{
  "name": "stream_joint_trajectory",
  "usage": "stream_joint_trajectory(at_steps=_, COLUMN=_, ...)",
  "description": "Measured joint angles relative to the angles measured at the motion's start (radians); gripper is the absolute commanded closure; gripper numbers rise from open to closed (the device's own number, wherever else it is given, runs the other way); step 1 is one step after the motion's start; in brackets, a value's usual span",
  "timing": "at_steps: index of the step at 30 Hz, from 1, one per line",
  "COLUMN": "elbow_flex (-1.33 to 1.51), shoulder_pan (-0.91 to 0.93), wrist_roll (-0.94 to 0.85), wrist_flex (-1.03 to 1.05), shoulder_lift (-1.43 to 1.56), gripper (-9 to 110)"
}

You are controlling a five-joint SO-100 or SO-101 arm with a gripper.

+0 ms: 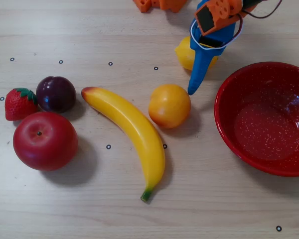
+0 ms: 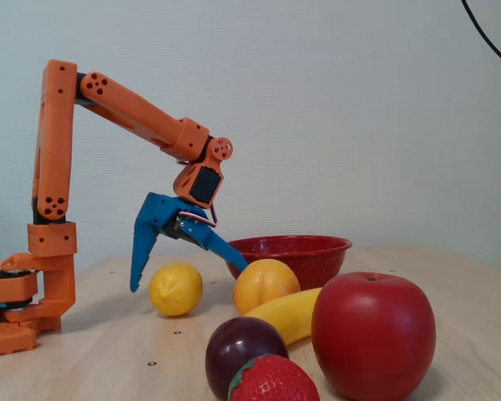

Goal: Put the lemon in the red bowl.

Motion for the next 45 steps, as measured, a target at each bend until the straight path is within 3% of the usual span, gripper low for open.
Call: stream_joint_trajectory(at_steps=45, elbow_flex=-0.067, shoulder_pan=0.074, wrist_roll=-0.044, wrist_flex=-0.002, shoulder_lift=-0.135, gripper=32)
